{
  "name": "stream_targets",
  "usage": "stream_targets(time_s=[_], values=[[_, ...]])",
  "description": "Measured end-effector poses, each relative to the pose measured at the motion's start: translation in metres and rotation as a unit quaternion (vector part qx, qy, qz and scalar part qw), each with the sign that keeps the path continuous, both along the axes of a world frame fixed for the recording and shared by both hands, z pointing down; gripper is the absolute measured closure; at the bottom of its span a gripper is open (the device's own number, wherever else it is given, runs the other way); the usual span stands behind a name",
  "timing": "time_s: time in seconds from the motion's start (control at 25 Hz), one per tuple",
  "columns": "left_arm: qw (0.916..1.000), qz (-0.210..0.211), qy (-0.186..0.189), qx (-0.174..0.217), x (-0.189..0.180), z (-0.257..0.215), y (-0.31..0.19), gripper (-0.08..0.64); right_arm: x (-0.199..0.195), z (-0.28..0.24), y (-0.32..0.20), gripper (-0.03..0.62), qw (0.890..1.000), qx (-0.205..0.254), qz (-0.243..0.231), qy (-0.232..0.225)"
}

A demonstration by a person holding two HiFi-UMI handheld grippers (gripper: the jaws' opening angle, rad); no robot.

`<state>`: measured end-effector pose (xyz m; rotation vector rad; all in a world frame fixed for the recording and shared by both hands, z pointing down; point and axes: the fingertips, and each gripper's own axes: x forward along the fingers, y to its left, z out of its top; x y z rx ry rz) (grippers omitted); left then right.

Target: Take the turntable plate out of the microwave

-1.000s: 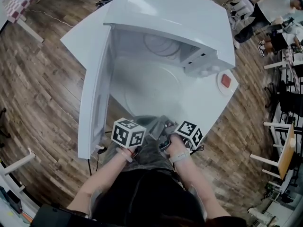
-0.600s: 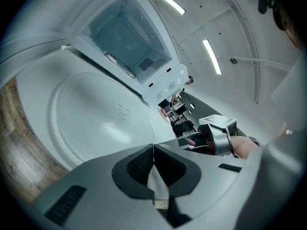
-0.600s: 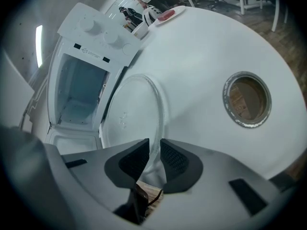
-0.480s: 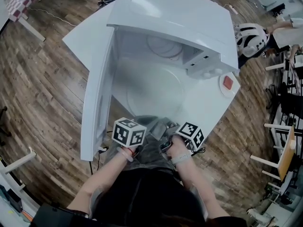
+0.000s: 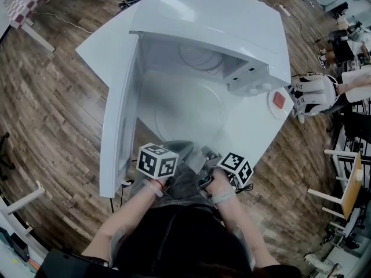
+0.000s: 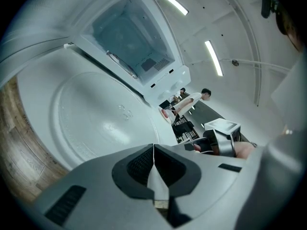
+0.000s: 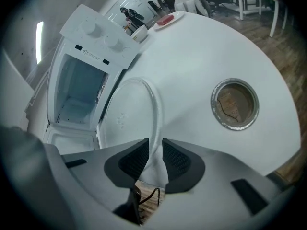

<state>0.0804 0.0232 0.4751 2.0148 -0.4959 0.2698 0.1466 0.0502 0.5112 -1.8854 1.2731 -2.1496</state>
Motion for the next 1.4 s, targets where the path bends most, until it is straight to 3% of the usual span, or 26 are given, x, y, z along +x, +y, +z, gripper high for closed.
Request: stream_targets(time_s=[0.08,0.28,0.44,0.56,0.88,1.08,1.2,1.32,1.4], values=[[1.0,0.001,0.0,0.003,0.001,-0.002,0.0,0.545,0.007,-0.003,0.0,0.506,1.0,0.012,0.0,0.017],[0.9999,0.004,-0.005,0.012,-0.001,-0.003,0.004,0.545,0.031,-0.019,0.0,0.545,0.99,0.081,-0.029,0.112],[0.9998,0.003,-0.005,0.019,-0.001,-0.003,0.008,0.545,0.037,-0.029,-0.006,0.571,0.982,0.167,0.024,0.08],[0.9996,0.006,-0.005,0.026,-0.001,-0.005,0.013,0.545,0.036,-0.029,-0.007,0.572,0.976,0.207,0.033,0.059],[0.9974,-0.017,-0.013,0.069,-0.015,-0.014,0.024,0.545,0.018,-0.061,-0.009,0.572,0.943,0.326,-0.032,0.061],[0.9936,-0.031,-0.015,0.107,-0.025,-0.022,0.031,0.545,0.001,-0.066,0.005,0.572,0.931,0.35,-0.093,0.05],[0.9919,-0.037,-0.009,0.121,-0.029,-0.027,0.037,0.545,-0.015,-0.071,0.018,0.572,0.912,0.372,-0.15,0.086],[0.9914,-0.037,-0.002,0.126,-0.028,-0.028,0.041,0.545,-0.035,-0.083,0.024,0.572,0.877,0.41,-0.216,0.127],[0.9908,-0.031,-0.001,0.132,-0.026,-0.032,0.045,0.545,-0.045,-0.088,0.029,0.572,0.861,0.423,-0.245,0.144]])
